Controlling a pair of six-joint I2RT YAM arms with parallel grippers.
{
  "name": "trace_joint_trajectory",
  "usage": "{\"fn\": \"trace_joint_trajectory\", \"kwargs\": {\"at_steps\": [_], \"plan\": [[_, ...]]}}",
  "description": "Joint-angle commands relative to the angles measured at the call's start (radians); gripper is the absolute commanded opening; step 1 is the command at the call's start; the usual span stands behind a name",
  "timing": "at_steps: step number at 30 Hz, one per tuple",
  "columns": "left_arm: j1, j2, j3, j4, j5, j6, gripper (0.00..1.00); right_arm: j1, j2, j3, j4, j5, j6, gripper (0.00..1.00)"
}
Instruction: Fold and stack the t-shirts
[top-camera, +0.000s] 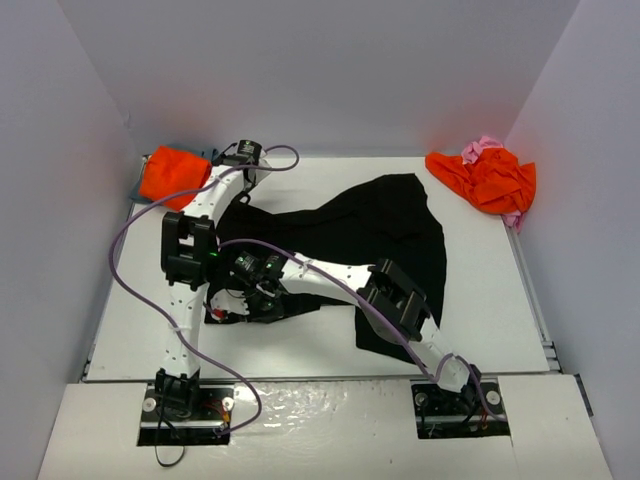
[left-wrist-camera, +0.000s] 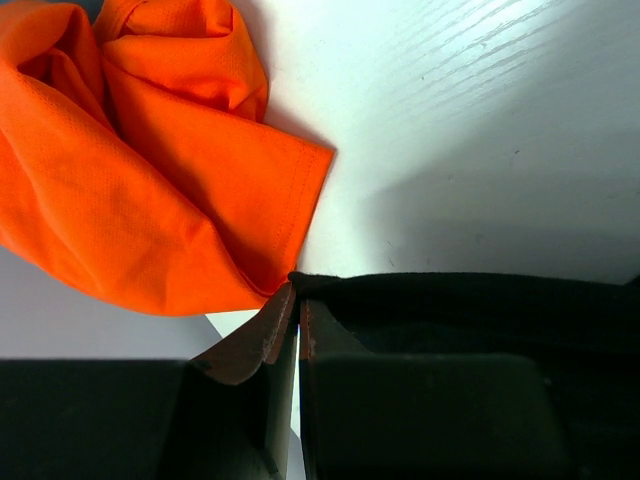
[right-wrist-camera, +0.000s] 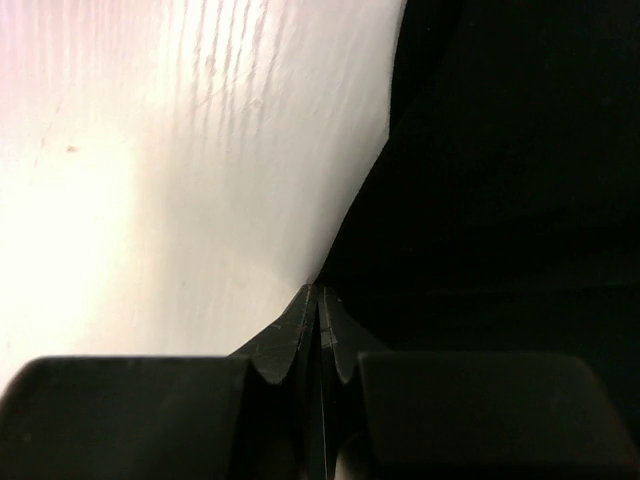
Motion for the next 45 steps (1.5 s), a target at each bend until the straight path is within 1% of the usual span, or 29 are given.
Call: {"fn": "trace_joint_trajectory", "kwargs": {"at_steps": [1,4,9,12,16,18,21,24,28,33,38,42,44,45], "plan": [[0.011,-0.025,0.067,-0.017,-0.021,-0.004,0.0,0.017,0.002,-0.004,-0.167,0.011,-0.026,0.0],[0.014,-0.019,0.085,-0.027,-0.027,-0.002,0.0,0.042,0.031,-0.006,-0.217,-0.013,-0.045,0.0],[0.012,0.001,0.124,-0.037,-0.037,0.005,0.0,0.11,0.003,-0.076,-0.242,-0.047,-0.083,0.0],[0.014,0.019,0.159,-0.045,-0.045,0.011,0.0,0.144,-0.017,-0.079,-0.261,-0.051,-0.094,0.0],[0.017,0.043,0.209,-0.054,-0.066,0.021,0.0,0.159,-0.026,-0.047,-0.273,-0.106,-0.089,0.0],[0.026,0.07,0.271,-0.071,-0.072,0.027,0.0,0.175,-0.018,-0.022,-0.278,-0.128,-0.08,0.0],[0.037,0.098,0.325,-0.075,-0.09,0.034,0.0,0.188,0.012,0.015,-0.28,-0.115,-0.081,0.0],[0.044,0.109,0.343,-0.073,-0.091,0.037,0.0,0.185,0.018,0.061,-0.258,-0.007,-0.057,0.0],[0.045,0.102,0.322,-0.052,-0.089,0.039,0.0,0.171,-0.01,0.079,-0.177,0.24,0.003,0.0],[0.046,0.091,0.305,-0.037,-0.08,0.034,0.0,0.111,-0.042,0.085,-0.06,0.428,0.05,0.0],[0.046,0.087,0.306,-0.043,-0.069,0.027,0.0,0.073,-0.04,0.068,0.004,0.448,0.042,0.0],[0.053,0.027,0.242,-0.027,-0.027,0.02,0.0,0.058,-0.051,0.031,0.027,0.533,0.018,0.0],[0.054,0.003,0.191,0.008,-0.025,0.02,0.0,0.023,-0.073,0.005,0.053,0.505,0.024,0.0],[0.054,-0.002,0.189,0.012,-0.024,0.015,0.0,0.008,-0.079,-0.001,0.067,0.474,0.038,0.0]]}}
